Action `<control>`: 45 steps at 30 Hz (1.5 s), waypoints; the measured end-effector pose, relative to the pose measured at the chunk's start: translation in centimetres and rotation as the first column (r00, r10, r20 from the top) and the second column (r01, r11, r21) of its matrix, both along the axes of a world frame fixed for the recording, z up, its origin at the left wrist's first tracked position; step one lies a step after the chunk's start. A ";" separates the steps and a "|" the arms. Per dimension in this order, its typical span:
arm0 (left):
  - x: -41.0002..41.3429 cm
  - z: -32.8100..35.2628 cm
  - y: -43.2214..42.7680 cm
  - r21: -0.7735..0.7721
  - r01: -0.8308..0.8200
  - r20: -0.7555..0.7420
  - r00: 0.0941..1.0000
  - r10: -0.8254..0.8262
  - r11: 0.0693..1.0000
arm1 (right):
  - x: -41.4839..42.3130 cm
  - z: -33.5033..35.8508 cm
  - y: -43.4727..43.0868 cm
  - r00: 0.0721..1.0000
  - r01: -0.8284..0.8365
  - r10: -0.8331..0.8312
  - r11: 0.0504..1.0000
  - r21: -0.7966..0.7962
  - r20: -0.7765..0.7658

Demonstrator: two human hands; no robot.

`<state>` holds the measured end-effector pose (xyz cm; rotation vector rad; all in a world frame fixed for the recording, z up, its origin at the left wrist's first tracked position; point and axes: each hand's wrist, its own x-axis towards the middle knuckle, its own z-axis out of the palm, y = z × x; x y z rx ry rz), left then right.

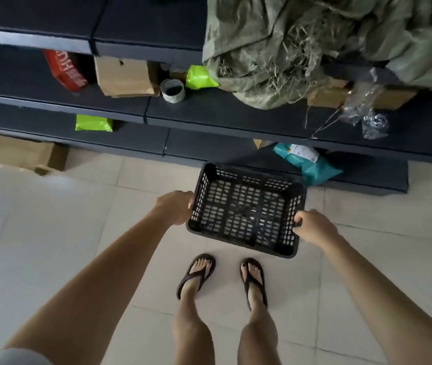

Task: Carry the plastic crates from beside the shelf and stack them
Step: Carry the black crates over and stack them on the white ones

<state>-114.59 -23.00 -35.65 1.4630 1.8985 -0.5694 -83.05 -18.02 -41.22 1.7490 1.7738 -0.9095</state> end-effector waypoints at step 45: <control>17.4 -18.0 8.0 -0.136 0.173 -0.136 0.972 -0.191 0.976 | 25.8 -12.8 -11.8 0.676 0.655 -0.687 0.726 0.210 0.268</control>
